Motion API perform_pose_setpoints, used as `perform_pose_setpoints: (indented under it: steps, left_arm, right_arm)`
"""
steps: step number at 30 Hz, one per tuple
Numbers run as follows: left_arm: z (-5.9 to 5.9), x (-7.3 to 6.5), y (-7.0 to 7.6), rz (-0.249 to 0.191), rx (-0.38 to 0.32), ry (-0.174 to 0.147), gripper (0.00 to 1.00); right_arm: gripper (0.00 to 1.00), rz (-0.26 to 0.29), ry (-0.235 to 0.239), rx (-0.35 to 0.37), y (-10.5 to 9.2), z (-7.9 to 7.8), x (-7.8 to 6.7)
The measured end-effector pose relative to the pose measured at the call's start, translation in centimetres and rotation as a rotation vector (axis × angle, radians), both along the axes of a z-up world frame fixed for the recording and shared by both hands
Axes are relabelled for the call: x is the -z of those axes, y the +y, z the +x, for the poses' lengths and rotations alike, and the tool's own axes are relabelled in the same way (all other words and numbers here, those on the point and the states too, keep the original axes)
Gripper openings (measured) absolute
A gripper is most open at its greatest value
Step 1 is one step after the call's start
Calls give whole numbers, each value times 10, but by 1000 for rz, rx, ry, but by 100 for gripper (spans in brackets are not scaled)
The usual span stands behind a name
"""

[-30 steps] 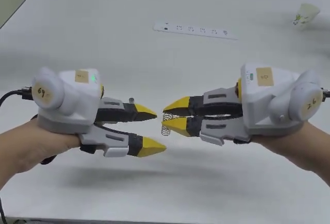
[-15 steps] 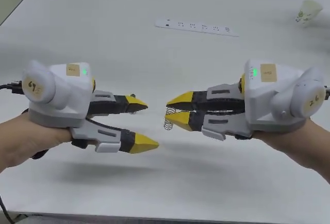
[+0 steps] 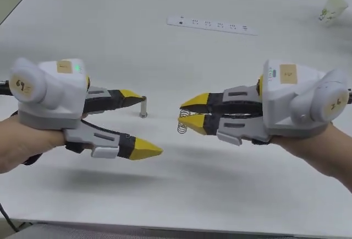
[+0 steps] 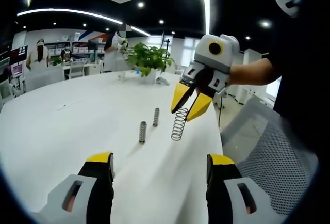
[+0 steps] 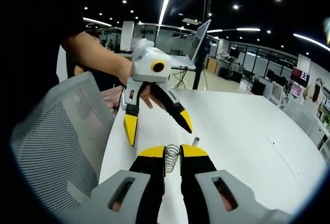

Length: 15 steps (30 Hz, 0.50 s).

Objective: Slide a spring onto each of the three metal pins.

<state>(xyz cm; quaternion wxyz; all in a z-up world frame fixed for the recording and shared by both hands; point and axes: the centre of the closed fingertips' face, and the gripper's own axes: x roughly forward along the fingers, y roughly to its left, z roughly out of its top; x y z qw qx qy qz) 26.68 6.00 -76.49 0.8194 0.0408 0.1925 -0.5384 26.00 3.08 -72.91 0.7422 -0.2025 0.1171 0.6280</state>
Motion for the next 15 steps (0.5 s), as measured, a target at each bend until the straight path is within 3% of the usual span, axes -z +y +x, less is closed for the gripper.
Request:
perform_pose_setpoints:
  steps: [15]
  left_arm:
    - [7, 3, 25, 3, -81, 14, 90]
  right_arm:
    - [7, 1, -5, 14, -2, 5, -1]
